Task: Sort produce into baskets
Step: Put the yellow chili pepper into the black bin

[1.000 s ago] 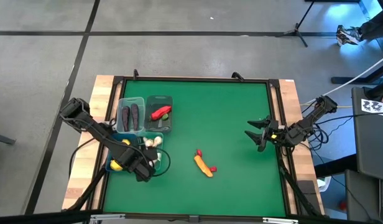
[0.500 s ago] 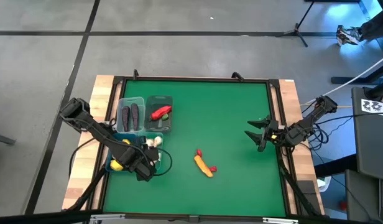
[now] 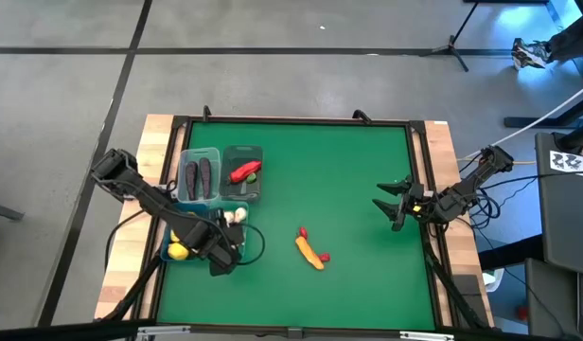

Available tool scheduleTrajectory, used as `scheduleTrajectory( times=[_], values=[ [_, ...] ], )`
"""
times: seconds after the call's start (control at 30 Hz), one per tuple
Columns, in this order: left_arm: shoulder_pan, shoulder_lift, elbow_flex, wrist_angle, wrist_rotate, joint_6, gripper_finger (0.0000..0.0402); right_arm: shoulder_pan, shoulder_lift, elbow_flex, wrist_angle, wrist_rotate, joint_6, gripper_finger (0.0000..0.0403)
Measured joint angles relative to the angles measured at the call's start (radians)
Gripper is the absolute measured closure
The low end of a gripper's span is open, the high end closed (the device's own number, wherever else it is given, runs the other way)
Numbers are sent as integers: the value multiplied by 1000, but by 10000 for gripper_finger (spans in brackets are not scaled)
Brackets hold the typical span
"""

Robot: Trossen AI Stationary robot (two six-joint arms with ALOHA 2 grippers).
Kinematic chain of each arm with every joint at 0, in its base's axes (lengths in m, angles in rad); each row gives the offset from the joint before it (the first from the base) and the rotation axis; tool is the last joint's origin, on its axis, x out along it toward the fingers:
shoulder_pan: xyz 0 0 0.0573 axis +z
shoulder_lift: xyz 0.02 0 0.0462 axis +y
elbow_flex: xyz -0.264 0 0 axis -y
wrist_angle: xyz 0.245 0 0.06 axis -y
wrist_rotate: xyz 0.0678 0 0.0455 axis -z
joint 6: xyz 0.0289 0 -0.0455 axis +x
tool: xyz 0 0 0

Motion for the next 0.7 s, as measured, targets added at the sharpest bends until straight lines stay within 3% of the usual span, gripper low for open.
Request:
scheduleTrajectory(
  times=[0.2,0.43,0.6,0.7],
  values=[
    [49,0,28,136,-14,67,111,0,0,0,0,4,-6,123],
    [103,1,50,622,-138,461,110,0,0,0,0,4,-7,123],
    [159,25,51,906,-141,699,110,0,0,0,0,4,-7,123],
    [193,58,52,979,-91,796,110,0,0,0,0,4,-7,123]
  ],
)
